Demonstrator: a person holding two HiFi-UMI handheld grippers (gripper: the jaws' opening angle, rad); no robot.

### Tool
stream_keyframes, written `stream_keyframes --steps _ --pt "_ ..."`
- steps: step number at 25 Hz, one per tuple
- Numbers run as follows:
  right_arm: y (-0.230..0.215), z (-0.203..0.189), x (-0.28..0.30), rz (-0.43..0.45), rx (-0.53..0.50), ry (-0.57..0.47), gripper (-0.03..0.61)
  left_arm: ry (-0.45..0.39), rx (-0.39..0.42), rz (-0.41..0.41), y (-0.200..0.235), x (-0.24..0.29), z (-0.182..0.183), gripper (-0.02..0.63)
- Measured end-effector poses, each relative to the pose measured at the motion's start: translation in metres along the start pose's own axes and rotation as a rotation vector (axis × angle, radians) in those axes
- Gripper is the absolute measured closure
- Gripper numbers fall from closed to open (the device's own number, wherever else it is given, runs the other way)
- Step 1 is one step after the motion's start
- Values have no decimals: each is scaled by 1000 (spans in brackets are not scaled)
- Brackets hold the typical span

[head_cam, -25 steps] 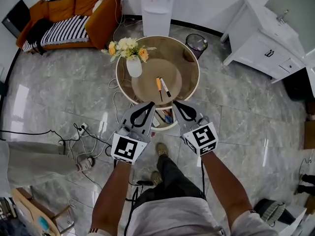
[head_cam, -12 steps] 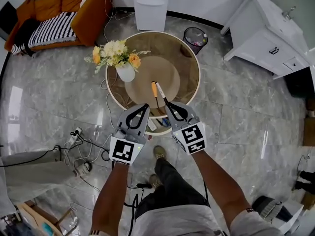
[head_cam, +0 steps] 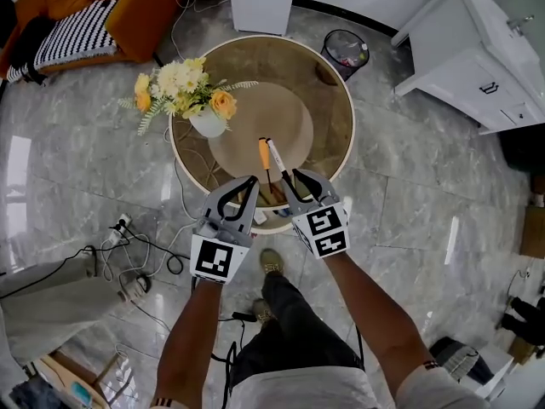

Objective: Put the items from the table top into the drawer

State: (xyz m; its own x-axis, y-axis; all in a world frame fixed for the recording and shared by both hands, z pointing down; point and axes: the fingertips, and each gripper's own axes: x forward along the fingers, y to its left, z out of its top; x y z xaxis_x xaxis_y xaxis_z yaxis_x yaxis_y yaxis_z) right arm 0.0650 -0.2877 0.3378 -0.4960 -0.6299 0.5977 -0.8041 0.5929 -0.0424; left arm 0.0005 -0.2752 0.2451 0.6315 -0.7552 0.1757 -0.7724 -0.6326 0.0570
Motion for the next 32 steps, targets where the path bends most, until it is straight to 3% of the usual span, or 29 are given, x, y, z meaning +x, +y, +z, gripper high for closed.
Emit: stream_keyframes --steps 15,25,29,32 --pt "-27 -97 99 9 49 282 448 65 4 1 12 23 -48 614" --pt "-34 -122 133 1 42 359 449 83 -21 16 16 19 -64 614" --pt "-43 -124 136 -26 31 360 512 92 -34 22 17 17 -70 614" --pt "-43 -122 134 -20 31 362 514 95 -48 32 17 15 -73 614"
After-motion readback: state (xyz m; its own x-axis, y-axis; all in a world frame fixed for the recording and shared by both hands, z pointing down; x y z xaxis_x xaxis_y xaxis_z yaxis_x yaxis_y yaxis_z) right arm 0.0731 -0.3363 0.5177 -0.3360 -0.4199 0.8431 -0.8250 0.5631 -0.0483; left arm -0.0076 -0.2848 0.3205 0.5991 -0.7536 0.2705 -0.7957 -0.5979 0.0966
